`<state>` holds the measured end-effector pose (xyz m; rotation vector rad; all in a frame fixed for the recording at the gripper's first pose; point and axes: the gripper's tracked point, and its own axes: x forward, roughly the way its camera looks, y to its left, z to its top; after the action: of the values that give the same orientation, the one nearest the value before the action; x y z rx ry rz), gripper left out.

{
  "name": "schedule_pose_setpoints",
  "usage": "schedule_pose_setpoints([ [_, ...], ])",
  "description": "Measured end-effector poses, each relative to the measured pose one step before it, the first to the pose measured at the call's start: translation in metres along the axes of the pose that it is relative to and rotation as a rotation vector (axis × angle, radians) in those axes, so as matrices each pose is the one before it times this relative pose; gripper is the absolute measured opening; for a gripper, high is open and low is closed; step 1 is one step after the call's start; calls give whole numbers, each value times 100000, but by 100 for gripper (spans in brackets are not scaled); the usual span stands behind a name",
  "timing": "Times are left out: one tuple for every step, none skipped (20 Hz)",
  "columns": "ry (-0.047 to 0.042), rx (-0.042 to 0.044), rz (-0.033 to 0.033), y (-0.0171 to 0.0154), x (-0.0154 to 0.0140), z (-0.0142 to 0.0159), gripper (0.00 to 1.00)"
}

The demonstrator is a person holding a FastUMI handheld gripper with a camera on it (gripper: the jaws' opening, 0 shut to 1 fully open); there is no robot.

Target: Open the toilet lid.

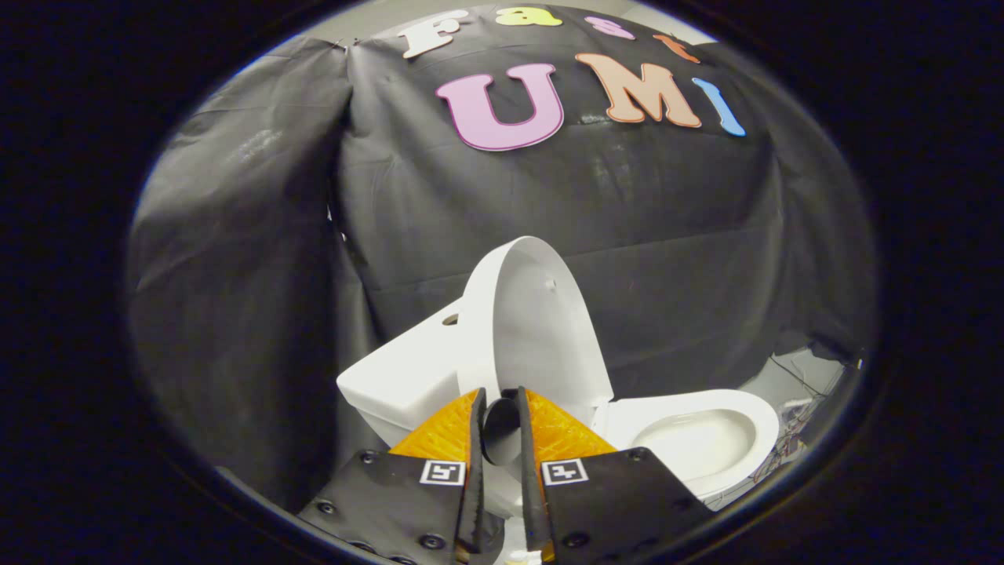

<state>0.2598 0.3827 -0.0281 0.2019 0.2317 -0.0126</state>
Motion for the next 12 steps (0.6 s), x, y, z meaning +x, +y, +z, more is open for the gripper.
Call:
schedule_pose_setpoints([
  [251, 916, 1766, -32, -141, -55, 26],
  [1279, 1300, 2780, 121, -182, -338, 31],
  [963, 1667, 3311, 425, -260, -293, 37],
  [1235, 1552, 2372, 153, 48, -269, 42],
  [960, 549, 1590, 120, -395, -181, 48],
  [576, -807, 2136, 336, -125, -115, 54],
  [216, -1670, 877, 101, -229, -415, 59],
  [-392, -2006, -176, -105, -261, 133, 65],
  [-705, -1736, -18, -214, -306, 124, 71],
  [-671, -748, 111, -184, -361, 231, 77],
  [-1068, -614, 907, -28, -421, 44, 82],
  [-1027, -436, 581, 43, -326, 257, 88],
])
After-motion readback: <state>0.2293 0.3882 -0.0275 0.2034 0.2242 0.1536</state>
